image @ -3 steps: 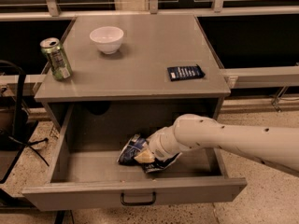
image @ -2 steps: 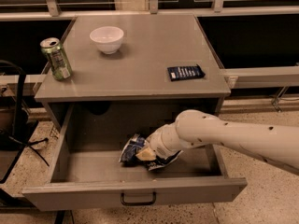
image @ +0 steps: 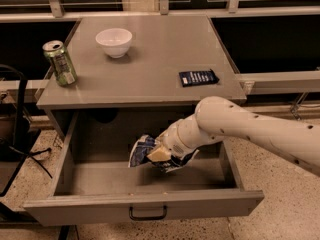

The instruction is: Pick blue chip bag from top drawer and place on counter

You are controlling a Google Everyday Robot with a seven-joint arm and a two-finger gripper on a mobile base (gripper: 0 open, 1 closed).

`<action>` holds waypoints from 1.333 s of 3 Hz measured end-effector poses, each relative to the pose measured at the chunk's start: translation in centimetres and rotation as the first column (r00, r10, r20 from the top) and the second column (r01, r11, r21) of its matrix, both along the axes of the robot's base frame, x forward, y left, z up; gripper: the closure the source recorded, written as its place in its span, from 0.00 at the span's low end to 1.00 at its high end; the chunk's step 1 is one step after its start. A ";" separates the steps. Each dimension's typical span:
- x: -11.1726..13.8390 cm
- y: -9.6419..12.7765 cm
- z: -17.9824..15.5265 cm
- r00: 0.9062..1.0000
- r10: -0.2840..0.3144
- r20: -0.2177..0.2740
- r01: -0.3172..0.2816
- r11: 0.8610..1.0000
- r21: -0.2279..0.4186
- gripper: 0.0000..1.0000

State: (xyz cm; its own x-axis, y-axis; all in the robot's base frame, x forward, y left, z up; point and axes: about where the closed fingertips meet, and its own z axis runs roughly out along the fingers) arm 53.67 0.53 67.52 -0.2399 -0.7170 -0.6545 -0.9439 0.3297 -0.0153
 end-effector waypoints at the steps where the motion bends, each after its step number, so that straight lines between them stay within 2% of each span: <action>1: -0.3 -0.9 3.4 0.997 0.074 0.014 -0.074 0.997 -0.009 1.00; 2: -0.3 -2.5 9.2 0.987 0.153 0.059 -0.151 0.988 -0.033 1.00; 3: 0.3 -3.1 16.1 0.973 0.155 0.172 -0.147 0.987 -0.061 1.00; 4: 0.6 -2.9 16.8 0.974 0.161 0.158 -0.151 0.986 -0.073 1.00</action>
Offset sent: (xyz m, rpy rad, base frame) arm -0.0069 -0.0398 0.1213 -0.0444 -0.0562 0.2356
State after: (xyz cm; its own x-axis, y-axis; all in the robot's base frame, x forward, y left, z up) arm 54.24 -2.39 84.27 -0.0152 -0.7761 -0.6305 -0.9669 0.1721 -0.1884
